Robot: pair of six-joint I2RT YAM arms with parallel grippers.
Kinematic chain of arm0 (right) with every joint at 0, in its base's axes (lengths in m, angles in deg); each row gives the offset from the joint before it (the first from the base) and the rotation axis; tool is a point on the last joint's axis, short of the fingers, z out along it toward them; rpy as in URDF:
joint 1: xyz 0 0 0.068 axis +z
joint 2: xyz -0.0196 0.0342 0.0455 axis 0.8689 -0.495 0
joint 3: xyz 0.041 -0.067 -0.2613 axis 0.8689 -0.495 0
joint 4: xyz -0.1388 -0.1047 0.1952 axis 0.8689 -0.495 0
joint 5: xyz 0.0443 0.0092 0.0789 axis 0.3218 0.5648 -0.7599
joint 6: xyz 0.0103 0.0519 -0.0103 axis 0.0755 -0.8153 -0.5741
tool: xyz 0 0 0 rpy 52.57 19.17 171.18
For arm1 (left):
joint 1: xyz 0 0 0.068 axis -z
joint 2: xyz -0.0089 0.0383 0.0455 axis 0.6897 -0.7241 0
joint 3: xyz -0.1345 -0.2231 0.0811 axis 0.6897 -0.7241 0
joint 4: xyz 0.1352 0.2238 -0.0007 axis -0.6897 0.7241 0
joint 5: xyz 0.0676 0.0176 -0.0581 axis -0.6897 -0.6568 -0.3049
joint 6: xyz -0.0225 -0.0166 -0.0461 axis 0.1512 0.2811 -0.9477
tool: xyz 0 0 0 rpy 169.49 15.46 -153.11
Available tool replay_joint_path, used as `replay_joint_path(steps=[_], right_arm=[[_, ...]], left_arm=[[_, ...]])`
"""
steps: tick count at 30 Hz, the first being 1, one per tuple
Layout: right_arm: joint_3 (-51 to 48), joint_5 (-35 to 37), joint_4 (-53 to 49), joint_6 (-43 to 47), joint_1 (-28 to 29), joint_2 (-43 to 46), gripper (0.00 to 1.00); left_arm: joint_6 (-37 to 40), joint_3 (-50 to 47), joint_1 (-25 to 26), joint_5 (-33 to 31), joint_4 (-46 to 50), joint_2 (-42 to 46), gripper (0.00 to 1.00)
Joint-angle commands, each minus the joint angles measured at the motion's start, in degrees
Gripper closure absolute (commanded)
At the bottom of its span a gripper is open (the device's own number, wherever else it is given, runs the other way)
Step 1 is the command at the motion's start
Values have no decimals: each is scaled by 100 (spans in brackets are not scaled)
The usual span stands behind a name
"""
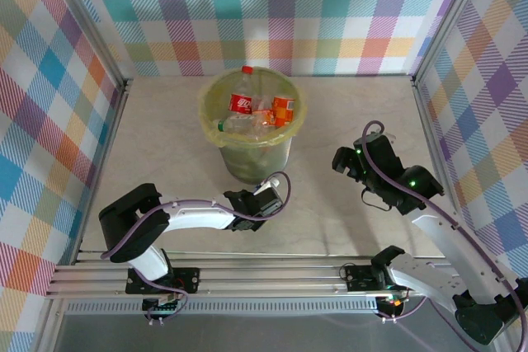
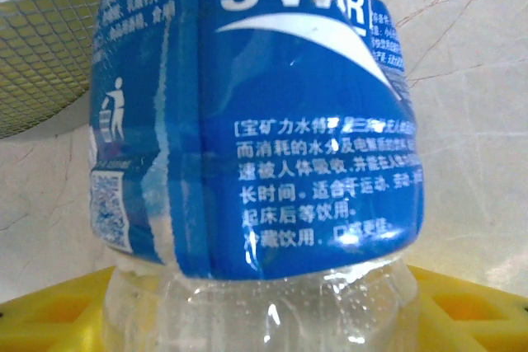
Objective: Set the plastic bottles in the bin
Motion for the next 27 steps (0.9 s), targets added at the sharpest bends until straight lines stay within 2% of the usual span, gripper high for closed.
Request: replay_joint_path(steps=[1, 3, 8, 15, 21, 27], right_arm=[[-57, 122, 142, -29, -30, 26, 0], [-60, 150, 146, -27, -30, 36, 0], [-68, 201, 169, -29, -30, 82, 0], [-169, 264, 204, -38, -30, 247, 0], [-200, 318, 219, -37, -26, 394, 0], [-218, 277, 210, -37, -28, 424, 0]], left_arm=[[49, 107, 50, 34, 81, 35, 36], [118, 123, 69, 170, 124, 190, 41], [328, 73, 198, 582, 143, 908, 41], [457, -61, 236, 1473, 38, 2477, 42], [386, 182, 232, 1521, 143, 3719, 45], [452, 804, 87, 1519, 165, 4331, 46]])
